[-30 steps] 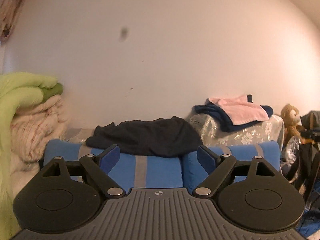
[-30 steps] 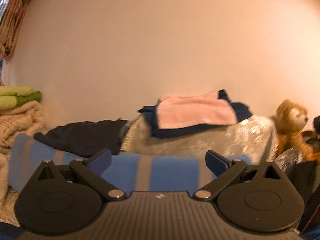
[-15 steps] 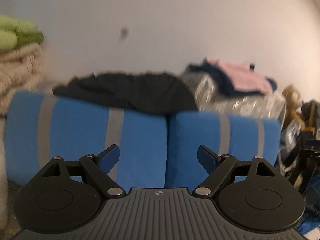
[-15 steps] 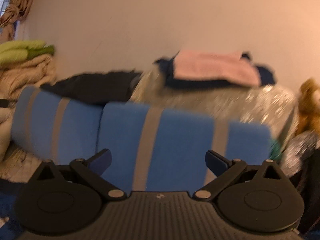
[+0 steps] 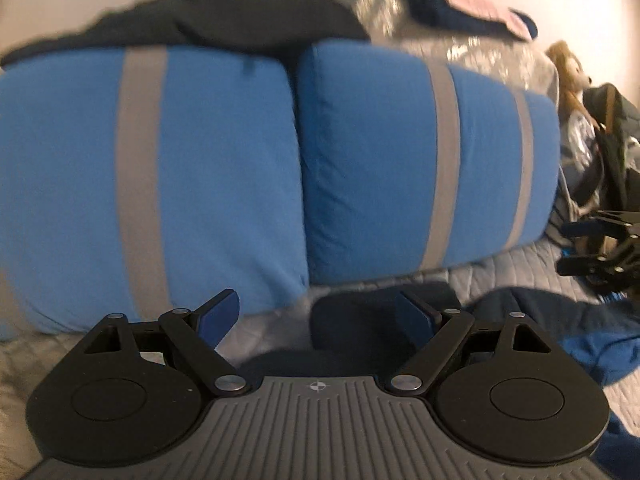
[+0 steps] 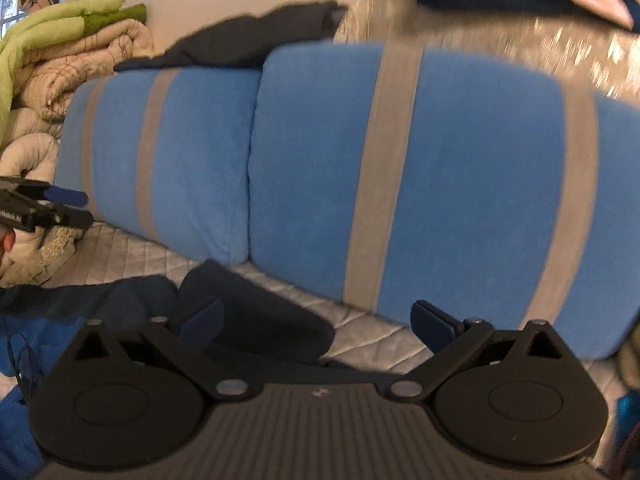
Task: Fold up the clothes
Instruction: 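Move both grippers over the dark grey hood beside the pillows, then close both grippers on the edges of the dark grey hood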
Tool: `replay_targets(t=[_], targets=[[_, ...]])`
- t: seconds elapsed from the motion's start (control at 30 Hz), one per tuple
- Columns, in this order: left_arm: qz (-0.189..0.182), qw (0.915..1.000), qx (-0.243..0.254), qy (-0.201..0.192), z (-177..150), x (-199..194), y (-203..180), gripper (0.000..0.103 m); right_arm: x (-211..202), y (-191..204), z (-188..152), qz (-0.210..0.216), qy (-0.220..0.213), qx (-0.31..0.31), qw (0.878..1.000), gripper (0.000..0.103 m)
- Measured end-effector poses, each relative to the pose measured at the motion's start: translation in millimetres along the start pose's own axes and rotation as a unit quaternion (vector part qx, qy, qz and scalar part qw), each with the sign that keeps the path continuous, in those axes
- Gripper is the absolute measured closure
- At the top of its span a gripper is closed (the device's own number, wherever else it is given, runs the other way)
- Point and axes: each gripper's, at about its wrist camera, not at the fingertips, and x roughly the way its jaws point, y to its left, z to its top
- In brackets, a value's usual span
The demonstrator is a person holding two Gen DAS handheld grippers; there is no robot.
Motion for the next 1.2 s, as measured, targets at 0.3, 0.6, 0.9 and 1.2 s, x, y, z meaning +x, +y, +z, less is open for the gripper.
replay_targets(t=[0.3, 0.6, 0.9, 1.2], targets=[[-0.04, 0.9976, 0.0, 0.056, -9, 61, 9, 0.017, 73, -11, -18, 0.049, 0.057, 0.049, 0.996, 0.0], [-0.084, 0.9905, 0.006, 0.109, -9, 120, 13, 0.018, 143, -26, -32, 0.081, 0.104, 0.104, 0.986, 0.0], [-0.16, 0.9732, -0.036, 0.161, -1, 172, 29, 0.018, 190, -44, -35, 0.124, 0.14, 0.166, 0.968, 0.002], [-0.153, 0.9697, -0.102, 0.161, 10, 183, 36, 0.073, 192, -47, -28, 0.144, 0.124, 0.184, 0.964, 0.052]])
